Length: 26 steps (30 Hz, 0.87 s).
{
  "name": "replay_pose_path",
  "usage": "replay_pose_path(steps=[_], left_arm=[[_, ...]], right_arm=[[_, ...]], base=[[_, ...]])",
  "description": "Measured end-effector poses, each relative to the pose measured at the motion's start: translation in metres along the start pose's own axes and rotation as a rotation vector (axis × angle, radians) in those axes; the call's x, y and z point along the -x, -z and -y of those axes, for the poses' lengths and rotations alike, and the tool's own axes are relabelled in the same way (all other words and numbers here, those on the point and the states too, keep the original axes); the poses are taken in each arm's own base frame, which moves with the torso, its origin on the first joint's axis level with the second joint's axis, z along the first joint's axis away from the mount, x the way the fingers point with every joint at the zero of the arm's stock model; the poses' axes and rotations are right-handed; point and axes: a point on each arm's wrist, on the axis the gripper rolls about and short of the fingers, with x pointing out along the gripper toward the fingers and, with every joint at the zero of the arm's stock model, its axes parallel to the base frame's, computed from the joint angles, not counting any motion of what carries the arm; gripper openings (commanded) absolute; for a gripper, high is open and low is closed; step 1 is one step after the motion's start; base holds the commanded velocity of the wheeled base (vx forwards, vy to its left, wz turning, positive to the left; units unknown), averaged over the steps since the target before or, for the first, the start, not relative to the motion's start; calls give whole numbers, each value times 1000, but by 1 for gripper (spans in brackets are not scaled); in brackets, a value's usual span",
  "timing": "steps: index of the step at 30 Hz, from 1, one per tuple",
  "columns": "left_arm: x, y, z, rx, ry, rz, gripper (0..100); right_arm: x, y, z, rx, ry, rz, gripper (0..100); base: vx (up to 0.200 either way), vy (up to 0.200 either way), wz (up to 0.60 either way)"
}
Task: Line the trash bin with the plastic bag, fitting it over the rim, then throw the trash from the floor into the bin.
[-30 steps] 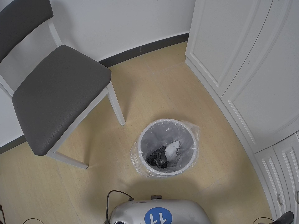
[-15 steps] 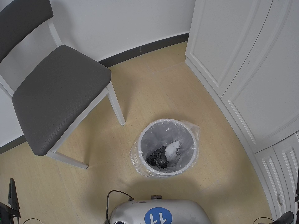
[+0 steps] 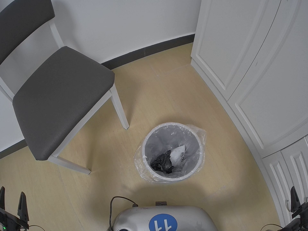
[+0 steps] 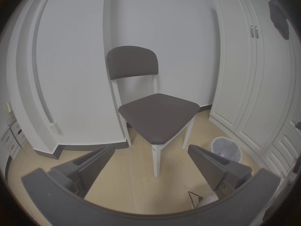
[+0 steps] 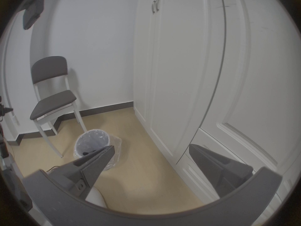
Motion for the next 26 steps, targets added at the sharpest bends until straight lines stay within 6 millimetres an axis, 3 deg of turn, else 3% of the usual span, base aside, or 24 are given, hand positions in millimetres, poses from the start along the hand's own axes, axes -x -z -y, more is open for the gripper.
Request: replay_pose_path(steps=[10, 26], left_arm=[[0, 0, 1, 10, 51, -6, 100], [0, 1, 2, 53, 101, -16, 100]], right_arm=[[0, 8, -3, -27, -94, -72, 100], [0, 7, -3, -68, -102, -68, 100]], base=[[0, 0, 0], [0, 0, 0]])
